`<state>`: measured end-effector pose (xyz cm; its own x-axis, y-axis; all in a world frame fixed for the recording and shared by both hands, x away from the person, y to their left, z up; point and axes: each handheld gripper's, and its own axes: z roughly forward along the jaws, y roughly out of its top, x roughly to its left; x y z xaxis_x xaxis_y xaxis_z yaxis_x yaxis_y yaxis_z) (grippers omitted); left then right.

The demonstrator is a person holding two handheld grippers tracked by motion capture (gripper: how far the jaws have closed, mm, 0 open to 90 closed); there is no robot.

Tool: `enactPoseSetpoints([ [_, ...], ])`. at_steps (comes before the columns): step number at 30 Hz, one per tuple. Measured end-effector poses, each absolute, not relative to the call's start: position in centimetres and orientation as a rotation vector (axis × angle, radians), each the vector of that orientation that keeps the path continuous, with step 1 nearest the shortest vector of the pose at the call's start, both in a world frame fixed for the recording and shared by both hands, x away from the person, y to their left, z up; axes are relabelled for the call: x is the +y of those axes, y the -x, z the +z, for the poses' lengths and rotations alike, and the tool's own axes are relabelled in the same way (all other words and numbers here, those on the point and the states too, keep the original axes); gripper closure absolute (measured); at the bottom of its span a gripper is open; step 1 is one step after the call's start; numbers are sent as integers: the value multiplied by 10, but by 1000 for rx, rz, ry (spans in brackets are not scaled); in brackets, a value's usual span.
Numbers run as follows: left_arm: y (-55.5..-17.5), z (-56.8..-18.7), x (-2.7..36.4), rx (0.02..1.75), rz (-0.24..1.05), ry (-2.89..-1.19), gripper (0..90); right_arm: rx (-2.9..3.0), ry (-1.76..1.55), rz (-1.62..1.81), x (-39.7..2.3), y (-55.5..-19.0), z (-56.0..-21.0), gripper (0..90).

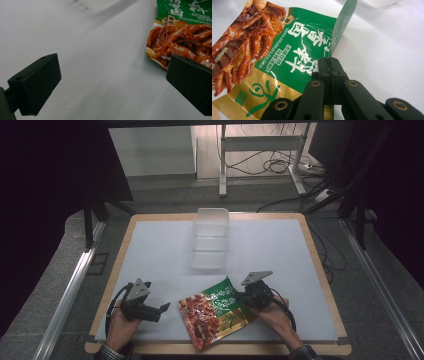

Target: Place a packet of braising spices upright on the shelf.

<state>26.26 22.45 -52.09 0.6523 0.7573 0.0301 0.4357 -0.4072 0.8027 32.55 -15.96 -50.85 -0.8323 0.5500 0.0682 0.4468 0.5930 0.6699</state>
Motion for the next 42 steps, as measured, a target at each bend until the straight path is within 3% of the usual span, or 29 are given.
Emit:
enactPoseSetpoints([
  [8, -262, -520, 226, 927, 509, -2042, 0, 2686, -871, 1090, -160, -327, -497, 892],
  [42, -261, -517, 230, 933, 516, -2005, 0, 2706, -593, 1361, -122, -329, -386, 894],
])
